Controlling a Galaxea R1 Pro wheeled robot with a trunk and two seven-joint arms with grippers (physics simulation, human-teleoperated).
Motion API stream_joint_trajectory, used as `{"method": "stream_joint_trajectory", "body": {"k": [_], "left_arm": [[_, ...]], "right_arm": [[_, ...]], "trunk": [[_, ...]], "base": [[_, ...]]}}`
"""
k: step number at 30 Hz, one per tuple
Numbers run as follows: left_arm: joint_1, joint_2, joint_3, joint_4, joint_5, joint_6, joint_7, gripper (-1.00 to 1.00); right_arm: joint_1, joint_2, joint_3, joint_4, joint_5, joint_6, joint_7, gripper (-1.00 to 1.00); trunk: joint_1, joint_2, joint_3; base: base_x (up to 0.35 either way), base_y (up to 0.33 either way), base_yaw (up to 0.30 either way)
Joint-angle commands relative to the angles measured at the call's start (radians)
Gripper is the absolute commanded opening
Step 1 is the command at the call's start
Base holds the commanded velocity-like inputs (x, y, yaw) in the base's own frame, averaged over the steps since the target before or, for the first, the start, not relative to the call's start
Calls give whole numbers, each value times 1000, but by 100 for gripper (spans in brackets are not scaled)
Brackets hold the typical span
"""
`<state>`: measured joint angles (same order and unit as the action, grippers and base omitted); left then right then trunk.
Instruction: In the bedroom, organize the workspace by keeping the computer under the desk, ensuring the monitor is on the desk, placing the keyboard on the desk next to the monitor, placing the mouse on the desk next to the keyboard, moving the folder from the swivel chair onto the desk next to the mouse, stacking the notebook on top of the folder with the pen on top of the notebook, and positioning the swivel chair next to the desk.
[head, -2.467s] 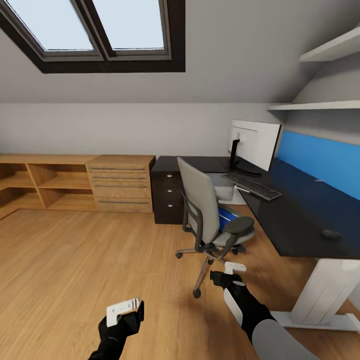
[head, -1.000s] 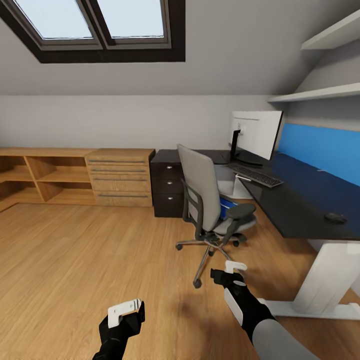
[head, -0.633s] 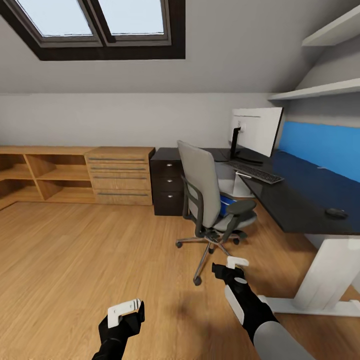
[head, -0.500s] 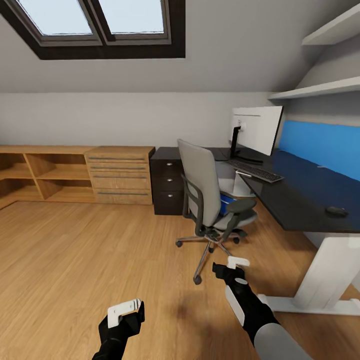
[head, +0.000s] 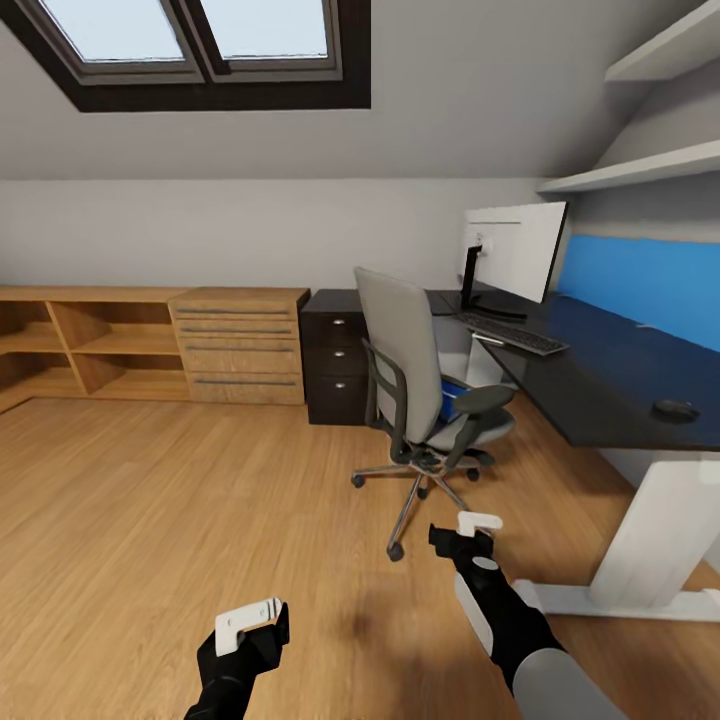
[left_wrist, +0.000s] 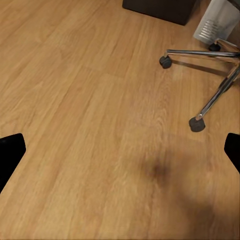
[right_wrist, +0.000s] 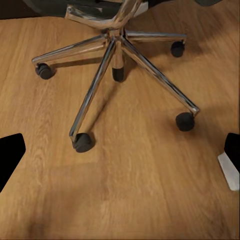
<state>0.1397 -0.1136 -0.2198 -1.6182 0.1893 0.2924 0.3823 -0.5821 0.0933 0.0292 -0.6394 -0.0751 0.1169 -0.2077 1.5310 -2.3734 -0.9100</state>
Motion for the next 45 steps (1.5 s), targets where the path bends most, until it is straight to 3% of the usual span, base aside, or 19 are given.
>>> {"method": "stream_joint_trajectory", "body": {"k": [1,7,8,11,12,15,16,21,27,28,32,45], "left_arm": [[0,0,-2,-2,9,3,6,100],[0,1,-4,-2,9,4,5,100],[0,1,-11,-2,9,4,3,100],[0,2,-15,-2,9,4,2,100],[0,3,-15,-2,9,4,2,100],[0,-1,-17,-2,9,3,1,100],[1,-18,-19,-2,9,2,1,100],[-1,-61,-21,-2,9,0,1,100],[-15,-61,-28,0,5,-11,-1,100],[-15,-42,-45,-1,3,-6,0,100],[-15,-37,-91,-2,1,-3,3,100],[-18,-33,-90,-2,-2,-5,4,100]], "right_arm": [[-1,0,3,-2,-3,2,-6,100],[-50,-1,2,10,20,-19,-7,100],[-133,-18,0,87,19,-29,-7,100],[-204,-48,-3,188,15,-71,-6,100],[-241,-64,-4,259,14,-131,-7,100],[-269,-81,-4,326,14,-200,-7,100],[-276,-86,-4,348,14,-222,-7,100],[-280,-86,-4,359,13,-234,-8,100],[-282,-90,-8,374,15,-234,-14,100],[-282,-90,-5,405,17,-278,-15,100],[-282,-91,-4,410,14,-310,-10,100],[-282,-96,-5,422,16,-396,-14,100]], "trunk": [[4,-8,-4],[19,-36,-17],[19,-36,-17],[19,-36,-17],[19,-36,-17],[19,-36,-17],[19,-36,-17],[19,-36,-17],[19,-36,-17],[19,-36,-17],[19,-36,-17],[19,-36,-17]], "base": [[0,0,0],[0,0,0],[0,0,0],[0,0,0],[0,0,0],[0,0,0],[0,0,0],[0,0,0],[0,0,0],[5,0,0],[173,-26,0],[153,-66,0]]}}
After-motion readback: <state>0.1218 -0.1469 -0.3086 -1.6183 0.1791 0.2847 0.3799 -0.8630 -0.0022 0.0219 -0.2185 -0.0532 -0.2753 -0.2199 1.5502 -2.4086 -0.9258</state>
